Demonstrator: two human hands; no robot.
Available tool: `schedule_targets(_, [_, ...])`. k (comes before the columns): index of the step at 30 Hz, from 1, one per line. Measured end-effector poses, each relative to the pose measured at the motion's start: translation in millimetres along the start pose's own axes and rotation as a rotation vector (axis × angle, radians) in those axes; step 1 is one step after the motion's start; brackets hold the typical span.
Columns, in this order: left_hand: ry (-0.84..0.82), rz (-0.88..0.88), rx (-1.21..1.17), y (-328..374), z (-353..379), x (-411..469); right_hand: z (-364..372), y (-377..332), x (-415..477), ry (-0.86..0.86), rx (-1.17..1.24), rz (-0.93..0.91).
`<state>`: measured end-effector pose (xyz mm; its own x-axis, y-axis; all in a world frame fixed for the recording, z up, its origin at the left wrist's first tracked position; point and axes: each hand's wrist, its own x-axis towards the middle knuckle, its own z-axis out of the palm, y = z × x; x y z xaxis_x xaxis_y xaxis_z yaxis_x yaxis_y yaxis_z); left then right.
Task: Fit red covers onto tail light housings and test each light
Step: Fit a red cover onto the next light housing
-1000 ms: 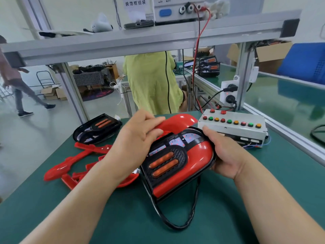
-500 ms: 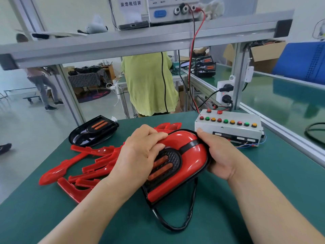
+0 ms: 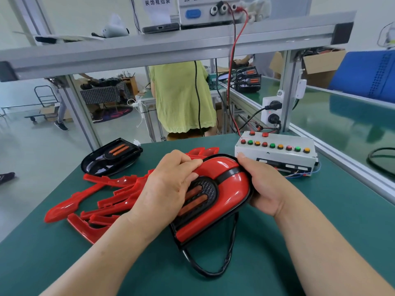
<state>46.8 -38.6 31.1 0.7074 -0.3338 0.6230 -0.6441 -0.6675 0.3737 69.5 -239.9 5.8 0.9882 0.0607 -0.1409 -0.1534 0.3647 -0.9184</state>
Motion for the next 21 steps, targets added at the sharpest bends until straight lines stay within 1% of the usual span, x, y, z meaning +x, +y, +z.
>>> schedule_targets(4, [-0.014,-0.038,-0.141,5.1,0.8,0.8,0.1,-0.9,-0.8,0.0,-0.012,0.006])
schedule_targets(5, [-0.014,-0.043,-0.129,5.1,1.3,0.3,-0.2,-1.1,-0.9,0.002,-0.015,0.006])
schedule_targets(8, [-0.012,-0.012,0.07,5.7,0.8,-1.5,-0.5,-1.8,-1.6,0.003,-0.029,0.005])
schedule_targets(9, [-0.025,0.004,0.093,5.4,0.7,-1.4,-0.5,-1.6,-1.8,0.003,-0.033,0.004])
schedule_targets(13, [-0.002,-0.005,0.007,3.5,0.3,-2.2,0.2,-1.3,-2.0,-0.002,-0.034,-0.001])
schedule_targets(16, [-0.034,0.035,0.066,3.7,1.2,-3.3,0.8,-0.3,-1.7,0.007,-0.037,-0.005])
schedule_targets(21, [-0.046,0.027,0.047,0.9,2.2,-3.6,1.4,-0.8,-1.7,0.013,-0.044,-0.011])
